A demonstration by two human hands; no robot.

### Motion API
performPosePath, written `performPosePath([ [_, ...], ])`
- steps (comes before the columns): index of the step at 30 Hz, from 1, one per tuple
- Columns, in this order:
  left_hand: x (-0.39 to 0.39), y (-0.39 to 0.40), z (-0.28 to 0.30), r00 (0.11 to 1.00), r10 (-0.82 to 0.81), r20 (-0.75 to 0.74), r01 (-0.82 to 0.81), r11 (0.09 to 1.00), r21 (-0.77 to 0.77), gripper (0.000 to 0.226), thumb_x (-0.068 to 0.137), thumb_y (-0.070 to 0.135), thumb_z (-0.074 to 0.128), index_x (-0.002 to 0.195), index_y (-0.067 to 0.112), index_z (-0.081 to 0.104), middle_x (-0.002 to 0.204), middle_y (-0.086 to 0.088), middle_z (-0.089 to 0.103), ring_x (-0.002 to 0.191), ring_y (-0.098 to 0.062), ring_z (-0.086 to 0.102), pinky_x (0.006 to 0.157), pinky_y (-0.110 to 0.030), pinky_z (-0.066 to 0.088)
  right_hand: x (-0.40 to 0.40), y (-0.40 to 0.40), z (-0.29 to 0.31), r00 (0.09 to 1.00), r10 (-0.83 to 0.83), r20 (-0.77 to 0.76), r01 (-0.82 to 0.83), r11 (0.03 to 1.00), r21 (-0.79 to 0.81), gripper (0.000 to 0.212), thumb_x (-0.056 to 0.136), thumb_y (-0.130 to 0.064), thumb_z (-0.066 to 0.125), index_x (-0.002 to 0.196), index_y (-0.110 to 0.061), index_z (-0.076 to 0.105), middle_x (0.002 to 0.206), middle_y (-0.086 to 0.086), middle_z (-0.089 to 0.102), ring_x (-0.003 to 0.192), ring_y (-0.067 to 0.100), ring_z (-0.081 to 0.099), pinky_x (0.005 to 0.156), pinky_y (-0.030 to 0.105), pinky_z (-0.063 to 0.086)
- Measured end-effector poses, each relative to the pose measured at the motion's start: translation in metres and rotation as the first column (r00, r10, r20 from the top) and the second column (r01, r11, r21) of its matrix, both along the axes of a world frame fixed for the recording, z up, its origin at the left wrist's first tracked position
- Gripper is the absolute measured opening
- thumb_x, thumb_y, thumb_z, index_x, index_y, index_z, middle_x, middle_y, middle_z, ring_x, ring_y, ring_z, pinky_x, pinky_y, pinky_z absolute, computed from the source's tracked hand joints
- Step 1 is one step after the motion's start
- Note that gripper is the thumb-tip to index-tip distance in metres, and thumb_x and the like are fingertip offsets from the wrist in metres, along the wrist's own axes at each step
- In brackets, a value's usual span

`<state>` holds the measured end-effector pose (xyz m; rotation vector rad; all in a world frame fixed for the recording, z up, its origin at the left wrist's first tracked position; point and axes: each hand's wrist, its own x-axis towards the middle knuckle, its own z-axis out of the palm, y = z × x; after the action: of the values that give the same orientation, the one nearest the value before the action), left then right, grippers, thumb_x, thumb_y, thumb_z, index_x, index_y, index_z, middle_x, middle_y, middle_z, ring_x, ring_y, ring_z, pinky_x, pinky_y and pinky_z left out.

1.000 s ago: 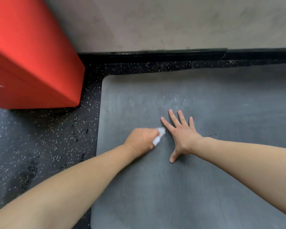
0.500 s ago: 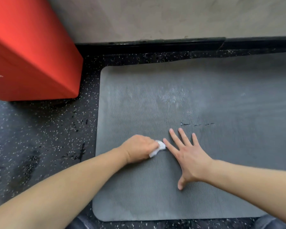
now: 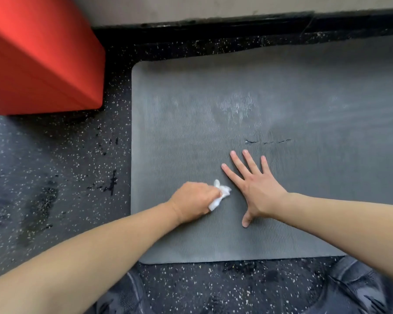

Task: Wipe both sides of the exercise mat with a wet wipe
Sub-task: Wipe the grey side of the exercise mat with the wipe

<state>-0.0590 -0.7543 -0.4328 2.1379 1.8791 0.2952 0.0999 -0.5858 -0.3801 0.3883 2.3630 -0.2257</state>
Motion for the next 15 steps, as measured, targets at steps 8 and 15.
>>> performPosePath([
  [8, 0.005, -0.015, 0.018, 0.999, 0.039, 0.024, -0.038, 0.999, -0.013, 0.015, 0.091, 0.03, 0.068, 0.084, 0.018, 0.062, 0.067, 0.0, 0.062, 0.057, -0.025, 0.061, 0.044, -0.031, 0.04, 0.001, 0.0, 0.0, 1.0, 0.007, 0.002, -0.007, 1.0, -0.002, 0.177, 0.041, -0.088, 0.082, 0.158, -0.027, -0.036, 0.158, 0.013, -0.051, 0.151, 0.045, -0.037, 0.121, 0.076, -0.001],
  [15, 0.045, -0.045, 0.019, 0.892, -0.423, 0.163, 0.453, 0.83, -0.325, 0.01, 0.094, 0.016, 0.056, 0.085, 0.013, 0.052, 0.073, -0.008, 0.061, 0.063, -0.03, 0.057, 0.056, -0.041, 0.05, 0.005, -0.002, 0.004, 0.999, 0.039, -0.002, -0.039, 0.999, 0.007, 0.169, 0.049, -0.088, 0.079, 0.159, -0.025, -0.033, 0.16, 0.015, -0.048, 0.152, 0.046, -0.035, 0.123, 0.073, 0.0],
])
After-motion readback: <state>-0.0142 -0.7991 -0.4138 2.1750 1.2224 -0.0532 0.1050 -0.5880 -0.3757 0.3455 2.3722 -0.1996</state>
